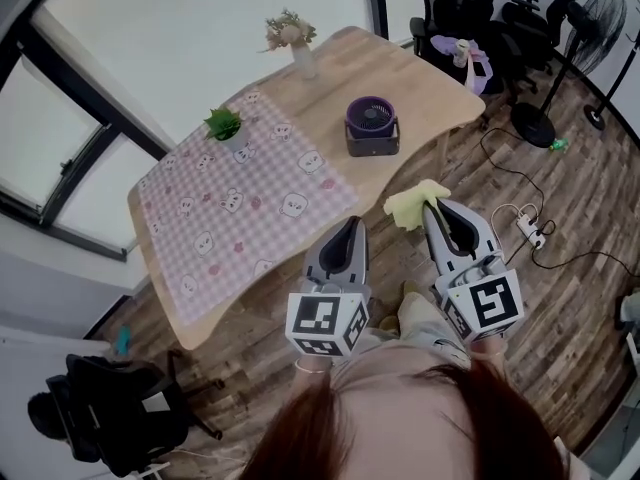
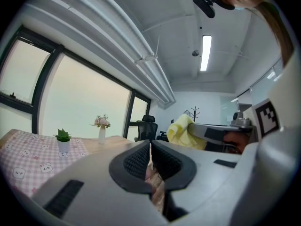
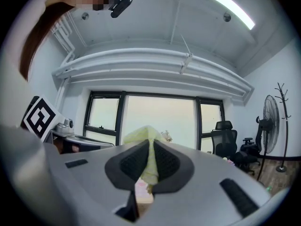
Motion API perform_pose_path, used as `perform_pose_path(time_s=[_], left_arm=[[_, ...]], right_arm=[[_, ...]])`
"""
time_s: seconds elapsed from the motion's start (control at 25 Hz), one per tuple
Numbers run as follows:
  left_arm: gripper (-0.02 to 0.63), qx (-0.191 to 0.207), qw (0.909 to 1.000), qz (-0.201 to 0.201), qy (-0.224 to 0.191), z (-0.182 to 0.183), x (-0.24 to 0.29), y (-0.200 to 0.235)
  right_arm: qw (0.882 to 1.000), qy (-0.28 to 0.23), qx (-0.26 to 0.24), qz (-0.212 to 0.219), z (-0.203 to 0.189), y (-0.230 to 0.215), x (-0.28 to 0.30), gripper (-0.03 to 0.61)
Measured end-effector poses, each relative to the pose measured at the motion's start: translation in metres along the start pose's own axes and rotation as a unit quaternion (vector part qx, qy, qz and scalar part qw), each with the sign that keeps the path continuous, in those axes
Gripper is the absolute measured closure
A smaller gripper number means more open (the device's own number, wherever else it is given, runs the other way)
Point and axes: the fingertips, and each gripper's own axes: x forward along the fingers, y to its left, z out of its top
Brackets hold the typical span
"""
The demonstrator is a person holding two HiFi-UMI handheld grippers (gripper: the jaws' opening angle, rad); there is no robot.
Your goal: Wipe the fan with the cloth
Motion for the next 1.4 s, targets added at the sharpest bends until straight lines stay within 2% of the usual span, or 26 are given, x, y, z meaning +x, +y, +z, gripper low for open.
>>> perform_pose_path(time_s=[0.44, 1.12, 1.4], left_arm=[[0.598, 0.001, 0.9999, 0.012, -0.008, 0.007, 0.053, 0.027], [0.598, 0.015, 0.9999, -0.001, 0.005, 0.028, 0.200, 0.047], [0.598, 0.011, 0.9998, 0.008, 0.016, 0.028, 0.246, 0.057]], right_arm=[[1.000, -0.004, 0.004, 0.002, -0.009, -0.037, 0.051, 0.554], [1.000, 0.010, 0.011, 0.014, -0.024, -0.132, 0.153, 0.554], [0.999, 0.023, 0.018, 0.019, -0.033, -0.170, 0.184, 0.554]])
